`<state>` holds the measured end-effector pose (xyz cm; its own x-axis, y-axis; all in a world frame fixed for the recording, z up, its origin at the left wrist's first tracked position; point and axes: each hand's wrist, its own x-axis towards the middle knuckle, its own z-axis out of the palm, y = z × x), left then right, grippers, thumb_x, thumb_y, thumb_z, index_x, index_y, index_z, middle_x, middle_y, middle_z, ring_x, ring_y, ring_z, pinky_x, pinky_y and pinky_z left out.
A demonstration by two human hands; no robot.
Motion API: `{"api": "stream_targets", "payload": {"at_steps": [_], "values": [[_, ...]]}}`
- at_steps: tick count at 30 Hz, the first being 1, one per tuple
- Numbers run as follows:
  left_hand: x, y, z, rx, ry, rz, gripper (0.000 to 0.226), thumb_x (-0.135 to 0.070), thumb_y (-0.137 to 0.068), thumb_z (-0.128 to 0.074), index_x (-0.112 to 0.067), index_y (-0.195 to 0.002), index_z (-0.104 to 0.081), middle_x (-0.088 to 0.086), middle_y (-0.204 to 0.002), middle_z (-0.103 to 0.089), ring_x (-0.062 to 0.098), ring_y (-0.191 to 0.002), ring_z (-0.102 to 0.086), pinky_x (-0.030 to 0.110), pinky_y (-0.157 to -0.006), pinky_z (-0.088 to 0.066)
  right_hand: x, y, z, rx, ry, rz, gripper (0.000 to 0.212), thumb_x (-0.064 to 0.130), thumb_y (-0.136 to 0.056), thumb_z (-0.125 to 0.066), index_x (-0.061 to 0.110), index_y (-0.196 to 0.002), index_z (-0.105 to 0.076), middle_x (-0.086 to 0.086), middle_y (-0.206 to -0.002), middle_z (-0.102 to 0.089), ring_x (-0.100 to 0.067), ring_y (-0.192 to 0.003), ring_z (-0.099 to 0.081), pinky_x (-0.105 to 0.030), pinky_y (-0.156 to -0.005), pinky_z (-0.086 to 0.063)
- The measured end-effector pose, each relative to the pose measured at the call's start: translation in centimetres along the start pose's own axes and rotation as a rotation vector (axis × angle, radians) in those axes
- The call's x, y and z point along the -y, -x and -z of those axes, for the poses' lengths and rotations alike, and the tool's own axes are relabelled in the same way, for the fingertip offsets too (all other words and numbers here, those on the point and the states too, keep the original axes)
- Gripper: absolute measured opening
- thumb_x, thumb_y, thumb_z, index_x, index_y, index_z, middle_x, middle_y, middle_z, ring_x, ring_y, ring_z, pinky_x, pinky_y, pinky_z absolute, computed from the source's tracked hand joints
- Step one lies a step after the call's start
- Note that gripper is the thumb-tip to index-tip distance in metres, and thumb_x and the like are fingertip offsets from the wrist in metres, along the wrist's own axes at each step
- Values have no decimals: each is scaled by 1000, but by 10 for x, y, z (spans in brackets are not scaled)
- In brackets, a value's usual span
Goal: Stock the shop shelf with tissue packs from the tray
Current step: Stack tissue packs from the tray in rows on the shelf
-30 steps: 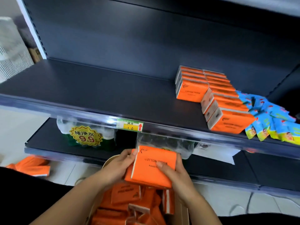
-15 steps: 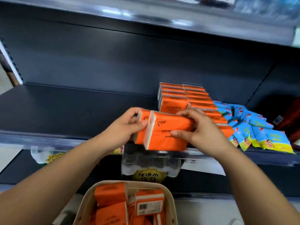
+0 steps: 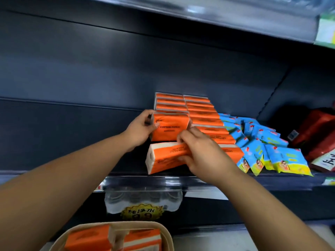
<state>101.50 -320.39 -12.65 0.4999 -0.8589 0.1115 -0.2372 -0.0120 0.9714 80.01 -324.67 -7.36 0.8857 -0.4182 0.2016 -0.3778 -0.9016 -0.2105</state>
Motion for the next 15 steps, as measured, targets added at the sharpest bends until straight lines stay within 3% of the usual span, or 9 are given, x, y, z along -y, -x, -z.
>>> {"api": "stream_targets", "payload": {"at_steps": [2,5,9,12,15], "values": [[2,-7,-4,1,-40,19,34,-14,-93,-60,-22,-125,-53,4,-107,-59,26,-111,-59,45,-97,-50,-1,-1,0,7,-3,-5,35,18,-82,-71,22,-108,-50,4,-112,-47,-22,-104,-51,-34,-91,-43],[7,-13,-9,-70,-89,4,37,-10,-88,-67,-18,-120,-52,9,-106,-60,23,-106,-60,41,-91,-52,-4,-4,1,6,9,7,35,17,-82,-71,22,-109,-49,3,-112,-47,-22,-105,-51,-35,-92,-44],[17,-17,-16,-197,-184,96,46,-18,-78,-79,-14,-107,-43,6,-101,-57,18,-95,-56,21,-67,-42,-5,-8,1,22,16,12,34,18,-82,-70,21,-109,-49,2,-112,-47,-23,-105,-51,-39,-91,-45],[16,-18,-12,-100,-326,211,37,-25,-80,-76,-11,-106,-53,2,-96,-61,15,-86,-57,22,-63,-42,-7,-15,2,6,54,-1,36,21,-82,-71,19,-111,-50,-2,-115,-50,-27,-106,-51,-40,-93,-44],[11,-17,-1,1,-294,273,20,-20,-90,-64,-13,-107,-57,5,-99,-66,16,-85,-63,25,-66,-51,-10,-28,4,-61,156,-36,38,28,-83,-70,22,-115,-51,1,-120,-53,-28,-112,-46,-39,-94,-39]]}}
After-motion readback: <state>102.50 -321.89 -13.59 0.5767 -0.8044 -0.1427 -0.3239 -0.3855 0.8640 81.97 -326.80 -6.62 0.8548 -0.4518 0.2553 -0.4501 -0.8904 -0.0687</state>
